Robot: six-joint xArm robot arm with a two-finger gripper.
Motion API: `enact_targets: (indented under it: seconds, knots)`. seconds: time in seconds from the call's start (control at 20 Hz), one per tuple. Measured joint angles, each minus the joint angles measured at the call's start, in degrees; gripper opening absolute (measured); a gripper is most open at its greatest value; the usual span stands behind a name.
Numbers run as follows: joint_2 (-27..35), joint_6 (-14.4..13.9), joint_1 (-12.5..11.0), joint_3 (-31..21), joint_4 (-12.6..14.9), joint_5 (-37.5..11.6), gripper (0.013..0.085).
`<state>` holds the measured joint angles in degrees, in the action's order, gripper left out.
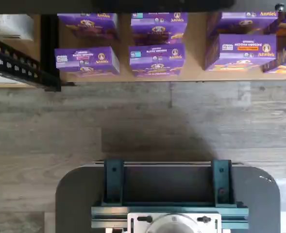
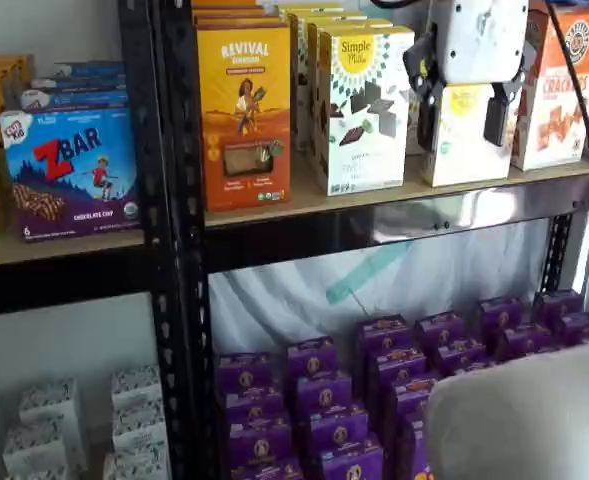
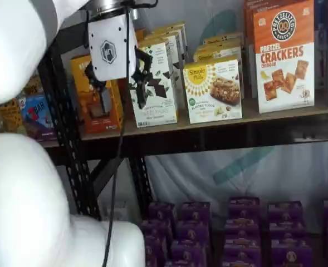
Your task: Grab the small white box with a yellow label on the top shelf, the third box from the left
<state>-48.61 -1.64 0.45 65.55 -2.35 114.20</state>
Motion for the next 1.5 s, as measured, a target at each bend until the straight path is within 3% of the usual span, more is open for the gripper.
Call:
enact_targets:
  seconds: [0.1, 0.2, 0.6, 1.0, 1.3, 1.5]
  knots:
    - [1.23, 1.21, -2.75, 1.01, -3.0, 2.19, 0.085]
    - [1.28, 1.46, -3.08, 1.06, -3.45, 2.47, 0.085]
    - [-1.01, 1.53, -1.85, -0.74, -0.92, -1.13, 0.085]
    - [-3.04, 5.44, -5.02, -2.97, 1.23, -5.41, 0.085]
    - [-2.31, 9.89, -9.04, -4.29, 3.95, -12.16, 0.085]
    - [-0.18, 13.44, -13.17, -4.09, 2.72, -16.86, 0.085]
